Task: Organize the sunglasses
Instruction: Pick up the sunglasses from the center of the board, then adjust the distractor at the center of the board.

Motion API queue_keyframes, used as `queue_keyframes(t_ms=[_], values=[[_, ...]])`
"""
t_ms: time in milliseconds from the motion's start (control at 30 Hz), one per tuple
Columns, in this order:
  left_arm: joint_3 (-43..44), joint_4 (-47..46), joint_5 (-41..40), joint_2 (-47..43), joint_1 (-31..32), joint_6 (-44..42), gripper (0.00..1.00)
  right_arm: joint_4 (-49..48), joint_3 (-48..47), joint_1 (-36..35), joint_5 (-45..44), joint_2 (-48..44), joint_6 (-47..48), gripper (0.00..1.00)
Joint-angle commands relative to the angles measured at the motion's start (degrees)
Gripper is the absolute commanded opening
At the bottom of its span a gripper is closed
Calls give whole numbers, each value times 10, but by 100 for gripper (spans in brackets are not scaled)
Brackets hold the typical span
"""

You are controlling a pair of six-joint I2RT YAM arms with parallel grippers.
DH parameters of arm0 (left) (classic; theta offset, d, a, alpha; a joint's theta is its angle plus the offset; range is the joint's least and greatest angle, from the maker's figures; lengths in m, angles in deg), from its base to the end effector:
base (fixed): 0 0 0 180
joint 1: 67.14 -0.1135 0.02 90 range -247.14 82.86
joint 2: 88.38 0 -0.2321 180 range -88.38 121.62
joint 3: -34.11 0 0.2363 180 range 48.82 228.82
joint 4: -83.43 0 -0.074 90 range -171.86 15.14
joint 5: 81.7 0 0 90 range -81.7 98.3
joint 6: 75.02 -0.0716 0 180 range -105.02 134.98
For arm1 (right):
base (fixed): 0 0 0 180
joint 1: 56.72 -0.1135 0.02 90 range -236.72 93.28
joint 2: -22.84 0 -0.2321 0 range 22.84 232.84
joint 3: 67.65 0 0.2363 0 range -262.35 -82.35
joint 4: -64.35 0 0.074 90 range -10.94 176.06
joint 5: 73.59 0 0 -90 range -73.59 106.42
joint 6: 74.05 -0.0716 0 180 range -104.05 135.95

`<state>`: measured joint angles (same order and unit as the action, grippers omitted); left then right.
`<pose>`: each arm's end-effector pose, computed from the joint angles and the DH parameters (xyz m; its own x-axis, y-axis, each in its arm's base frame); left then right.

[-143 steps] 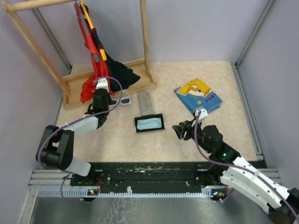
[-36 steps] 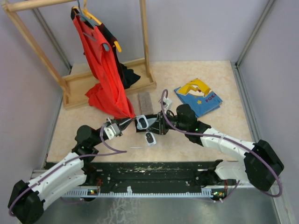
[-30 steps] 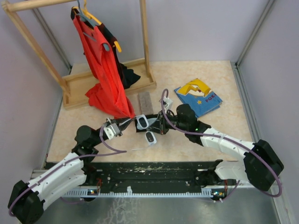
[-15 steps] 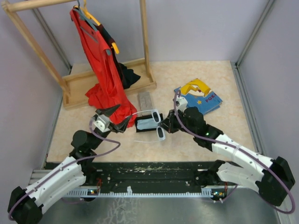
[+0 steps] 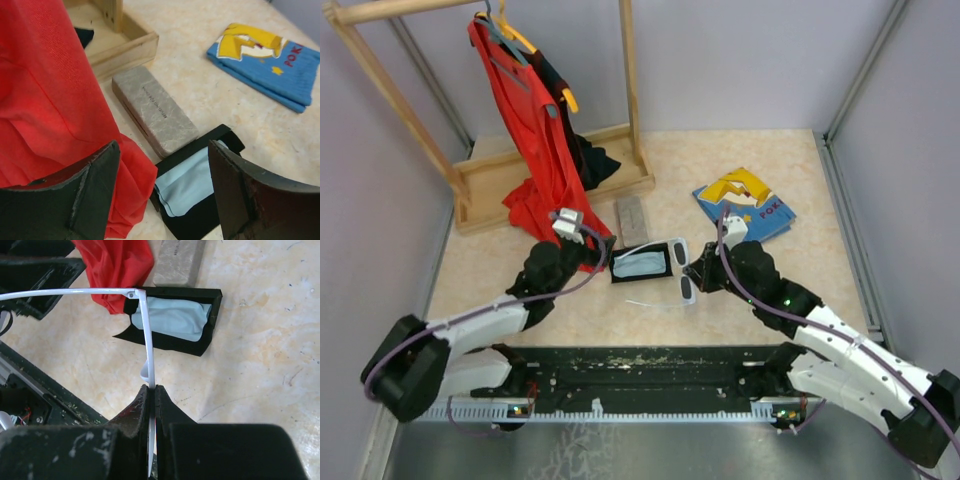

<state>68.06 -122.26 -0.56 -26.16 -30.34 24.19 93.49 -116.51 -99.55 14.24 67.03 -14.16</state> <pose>0.2184 -0.1496 0.2004 -0.1106 -0.1148 -0.9872 0.4569 0.8763 -0.1530 0.1643 0.1486 0.2342 -0.5909 0.1358 -0.7952 -0.4134 0.7955 0.4430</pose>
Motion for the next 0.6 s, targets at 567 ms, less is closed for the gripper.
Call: queue_keyframes(t_ms=[567], values=[[145, 182, -8, 243, -187, 216, 85, 27, 13, 5, -38, -52, 3, 0]])
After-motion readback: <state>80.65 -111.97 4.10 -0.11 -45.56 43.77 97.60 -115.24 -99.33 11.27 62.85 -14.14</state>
